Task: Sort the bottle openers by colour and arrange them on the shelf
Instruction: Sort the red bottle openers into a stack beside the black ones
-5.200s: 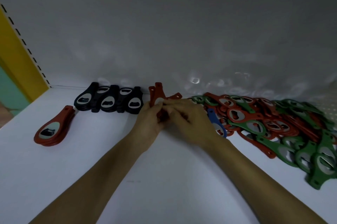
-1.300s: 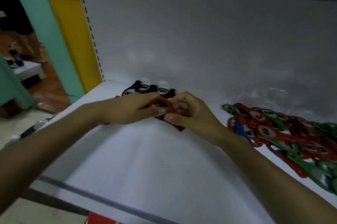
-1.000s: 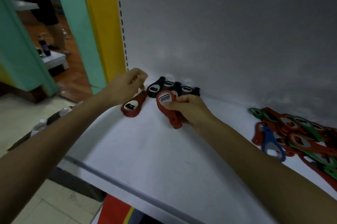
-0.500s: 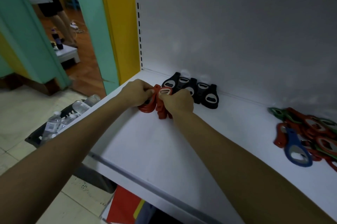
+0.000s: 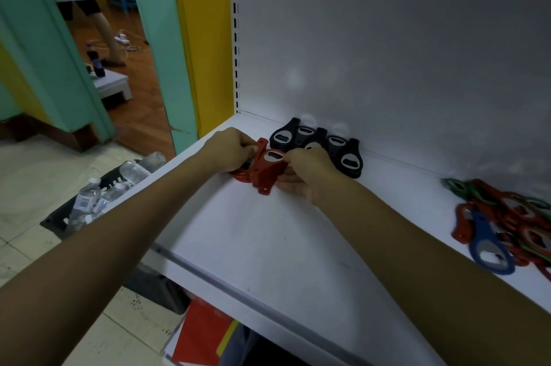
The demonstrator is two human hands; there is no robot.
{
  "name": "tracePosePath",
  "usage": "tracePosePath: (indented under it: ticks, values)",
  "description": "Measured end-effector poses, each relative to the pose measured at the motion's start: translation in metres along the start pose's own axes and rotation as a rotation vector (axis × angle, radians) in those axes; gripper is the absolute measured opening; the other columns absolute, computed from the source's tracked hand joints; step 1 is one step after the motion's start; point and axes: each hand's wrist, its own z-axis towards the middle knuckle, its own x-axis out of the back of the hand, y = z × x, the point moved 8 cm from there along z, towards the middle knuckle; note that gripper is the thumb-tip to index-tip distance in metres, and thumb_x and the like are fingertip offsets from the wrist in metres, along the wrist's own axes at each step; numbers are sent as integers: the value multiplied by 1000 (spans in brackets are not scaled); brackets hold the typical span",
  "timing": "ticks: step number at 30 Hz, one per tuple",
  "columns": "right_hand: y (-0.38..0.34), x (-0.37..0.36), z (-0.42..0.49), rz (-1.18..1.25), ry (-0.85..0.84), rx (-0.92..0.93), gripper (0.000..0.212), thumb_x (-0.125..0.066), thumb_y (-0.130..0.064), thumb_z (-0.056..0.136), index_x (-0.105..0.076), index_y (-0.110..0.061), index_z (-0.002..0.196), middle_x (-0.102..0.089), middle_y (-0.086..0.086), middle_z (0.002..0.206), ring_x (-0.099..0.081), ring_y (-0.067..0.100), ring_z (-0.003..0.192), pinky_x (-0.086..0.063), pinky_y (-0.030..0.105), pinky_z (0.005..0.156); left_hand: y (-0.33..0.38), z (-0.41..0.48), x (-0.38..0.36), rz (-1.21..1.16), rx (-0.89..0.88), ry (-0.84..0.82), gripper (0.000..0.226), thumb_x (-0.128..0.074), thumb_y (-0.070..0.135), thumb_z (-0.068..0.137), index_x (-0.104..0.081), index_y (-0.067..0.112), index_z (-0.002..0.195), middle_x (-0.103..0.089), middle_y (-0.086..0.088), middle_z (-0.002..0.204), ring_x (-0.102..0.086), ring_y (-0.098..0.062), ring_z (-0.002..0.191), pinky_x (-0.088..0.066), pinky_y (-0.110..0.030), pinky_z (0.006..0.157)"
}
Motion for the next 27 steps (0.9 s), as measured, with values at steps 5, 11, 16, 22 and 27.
tracePosePath:
  ticks: [5,11,16,22,27]
  values:
    - [8,-4,-6,232,-41,-71,29,-45,1,94,-53,3,121,-62,15,90,-61,21,68,-52,27,50,0,-2,0,-24,-2,-10,25,-49,23,97,-69,15,109,-69,-10,97,-62,-25,89,-48,-35,84]
    - [14,-4,0,122,-33,-28,25,-57,4,88,-59,6,113,-62,13,79,-60,16,62,-57,30,62,-1,-1,-1,-52,17,-24,24,-50,23,96,-69,15,108,-67,-8,95,-60,-23,88,-47,-33,84]
    - [11,-1,7,-21,-5,22,25,-65,9,80,-62,6,104,-67,19,84,-67,26,68,-59,38,70,-4,0,-4,-78,27,-55,26,-53,27,95,-68,17,114,-69,-9,98,-62,-22,87,-48,-33,84]
    - [3,-7,7,-307,-29,143,15,-62,7,76,-65,5,90,-64,15,66,-62,24,55,-60,41,68,-7,1,-6,-105,28,-73,26,-54,28,94,-68,17,113,-69,-6,96,-62,-20,85,-47,-31,83]
    - [-7,-14,1,-572,-38,263,13,-69,-7,74,-61,-7,85,-59,5,65,-54,17,49,-44,22,43,-7,2,-6,-119,27,-85,27,-55,29,94,-67,18,115,-69,-7,103,-64,-22,93,-49,-36,92]
